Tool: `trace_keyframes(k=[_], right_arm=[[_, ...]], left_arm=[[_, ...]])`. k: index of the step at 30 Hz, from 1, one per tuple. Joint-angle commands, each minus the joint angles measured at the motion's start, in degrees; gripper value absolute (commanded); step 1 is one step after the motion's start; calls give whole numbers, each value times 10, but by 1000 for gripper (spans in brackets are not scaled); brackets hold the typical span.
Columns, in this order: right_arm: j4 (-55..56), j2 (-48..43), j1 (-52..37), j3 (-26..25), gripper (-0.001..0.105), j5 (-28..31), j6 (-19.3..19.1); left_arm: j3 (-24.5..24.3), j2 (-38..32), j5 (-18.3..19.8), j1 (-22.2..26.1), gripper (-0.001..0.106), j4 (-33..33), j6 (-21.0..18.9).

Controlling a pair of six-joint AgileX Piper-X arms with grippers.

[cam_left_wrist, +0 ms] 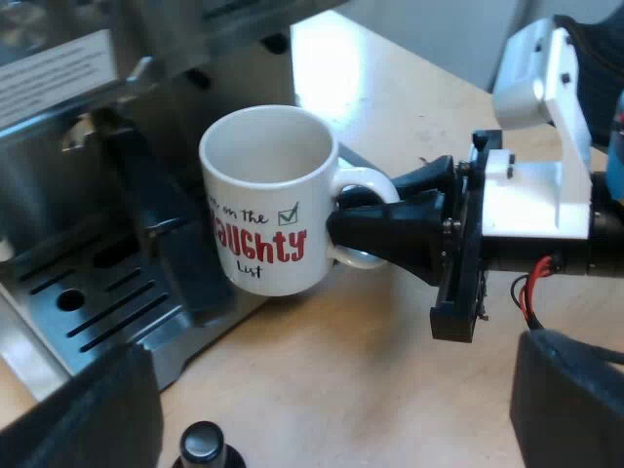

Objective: Remove mug from coffee machine

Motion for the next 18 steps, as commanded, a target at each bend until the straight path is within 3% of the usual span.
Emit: trace_keyframes(k=[1,4,12,18], right_arm=[[-4,-24,7,0,0,11,-6],[27,-51,21,1,0,32,-6],[84,-101,69,2,0,89,-6],[122,-152,98,2,0,139,-6]], left_arm=[[-5,0,4,-10,87,-1,0],[-5,0,6,-16,87,-1,0],[-5,0,56,-16,87,2,-1],[-5,0,60,-23,87,2,-4]])
